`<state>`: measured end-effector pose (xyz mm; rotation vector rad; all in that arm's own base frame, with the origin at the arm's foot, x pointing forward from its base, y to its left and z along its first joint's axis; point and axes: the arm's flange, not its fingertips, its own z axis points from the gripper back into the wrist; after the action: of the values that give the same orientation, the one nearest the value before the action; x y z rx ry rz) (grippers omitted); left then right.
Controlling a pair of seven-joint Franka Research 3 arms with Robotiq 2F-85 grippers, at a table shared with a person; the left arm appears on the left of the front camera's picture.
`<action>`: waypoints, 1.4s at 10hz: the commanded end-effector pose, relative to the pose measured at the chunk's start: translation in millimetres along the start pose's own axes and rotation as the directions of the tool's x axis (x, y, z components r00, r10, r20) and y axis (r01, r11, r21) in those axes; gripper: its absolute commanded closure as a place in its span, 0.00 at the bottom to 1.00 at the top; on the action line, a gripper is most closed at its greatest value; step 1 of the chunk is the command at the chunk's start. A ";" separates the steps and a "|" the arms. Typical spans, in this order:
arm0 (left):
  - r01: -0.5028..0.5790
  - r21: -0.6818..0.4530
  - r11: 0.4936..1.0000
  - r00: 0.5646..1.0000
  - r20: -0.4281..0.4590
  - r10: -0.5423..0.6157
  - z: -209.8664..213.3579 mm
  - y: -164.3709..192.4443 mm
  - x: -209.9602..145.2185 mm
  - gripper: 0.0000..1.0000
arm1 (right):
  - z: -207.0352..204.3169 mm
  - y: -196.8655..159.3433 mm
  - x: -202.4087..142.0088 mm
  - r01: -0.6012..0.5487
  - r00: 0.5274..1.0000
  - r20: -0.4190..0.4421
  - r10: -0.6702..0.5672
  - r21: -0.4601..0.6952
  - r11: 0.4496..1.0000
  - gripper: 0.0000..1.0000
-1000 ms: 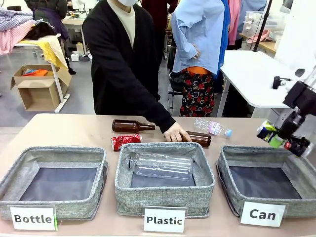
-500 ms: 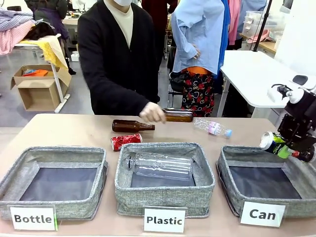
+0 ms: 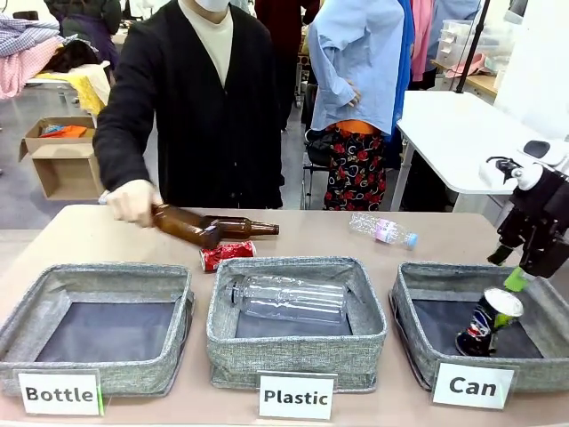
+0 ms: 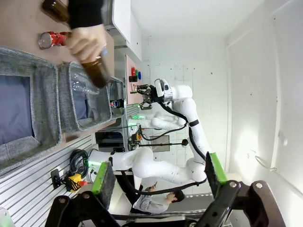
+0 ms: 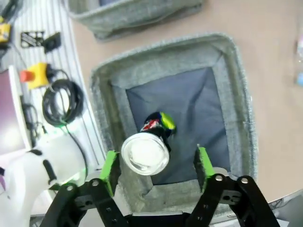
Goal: Sort the can waste into the basket.
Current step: Pick up the can waste from the table and place it in the right Fabric basket.
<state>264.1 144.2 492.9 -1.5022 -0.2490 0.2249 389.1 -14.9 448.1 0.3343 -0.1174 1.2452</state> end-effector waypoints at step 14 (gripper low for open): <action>-0.109 -0.301 0.947 0.994 -0.024 0.107 111.6 -14.0 9.6 0.00 | 45.8 -43.8 -38.0 0.105 0.338 0.382 -0.860 0.893 0.438 0.00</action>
<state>241.3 265.6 513.1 -1.9710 -0.1839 0.3338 420.4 -90.1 468.4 1.6397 -0.2584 0.3123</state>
